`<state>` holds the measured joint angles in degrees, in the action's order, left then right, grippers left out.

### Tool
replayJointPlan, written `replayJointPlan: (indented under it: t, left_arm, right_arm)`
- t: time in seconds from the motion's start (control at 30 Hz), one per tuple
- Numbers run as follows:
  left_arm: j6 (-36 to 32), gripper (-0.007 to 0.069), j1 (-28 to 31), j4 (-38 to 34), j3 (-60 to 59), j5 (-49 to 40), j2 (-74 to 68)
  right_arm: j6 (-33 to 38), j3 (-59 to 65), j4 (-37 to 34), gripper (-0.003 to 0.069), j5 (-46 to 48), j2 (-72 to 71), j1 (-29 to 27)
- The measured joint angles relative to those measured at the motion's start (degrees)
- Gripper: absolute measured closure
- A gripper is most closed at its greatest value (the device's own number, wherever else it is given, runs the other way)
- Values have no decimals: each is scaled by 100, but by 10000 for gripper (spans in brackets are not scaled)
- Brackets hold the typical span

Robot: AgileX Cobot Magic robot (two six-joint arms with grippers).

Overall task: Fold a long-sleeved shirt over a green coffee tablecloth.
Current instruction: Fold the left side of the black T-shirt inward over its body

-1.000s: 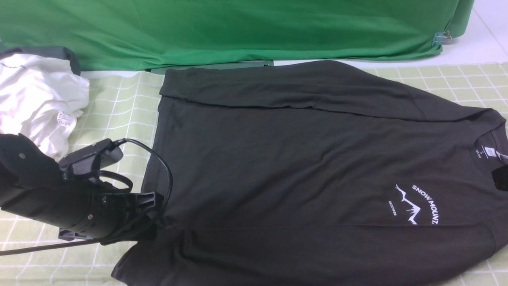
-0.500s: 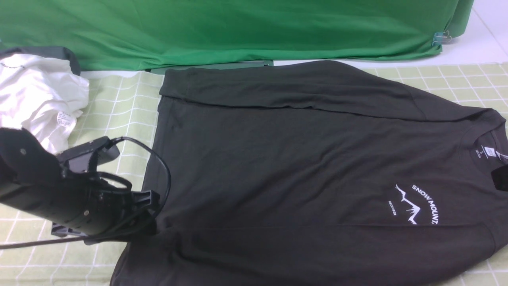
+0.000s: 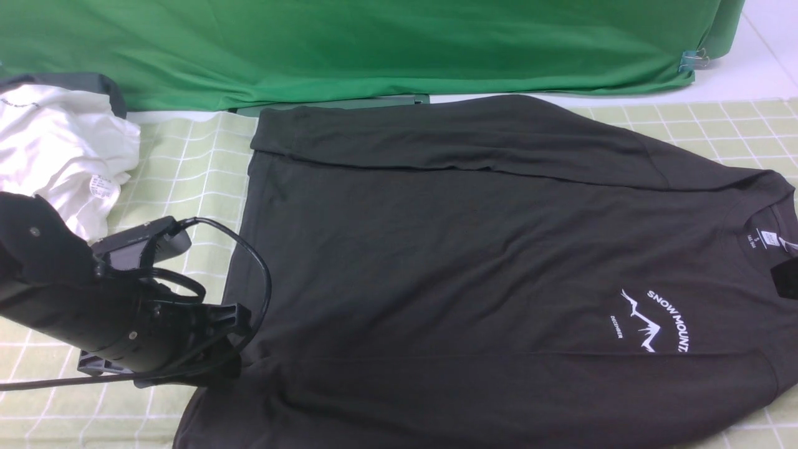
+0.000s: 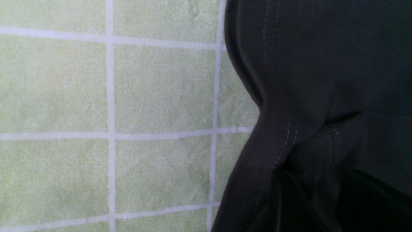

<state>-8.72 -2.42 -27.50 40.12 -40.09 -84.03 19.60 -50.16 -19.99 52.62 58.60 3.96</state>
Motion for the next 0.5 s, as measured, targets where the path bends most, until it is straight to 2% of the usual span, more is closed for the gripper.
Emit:
replayJointPlan:
  t: [0.33,0.5]
  left_arm:
    - [-394,464,0,-285,4,-61,-353]
    - [-511,599,0,-316,4,-191,-353]
  right_arm:
    - [0,0,0,444,0,0,0]
    - [0,0,0,438,0,0,0]
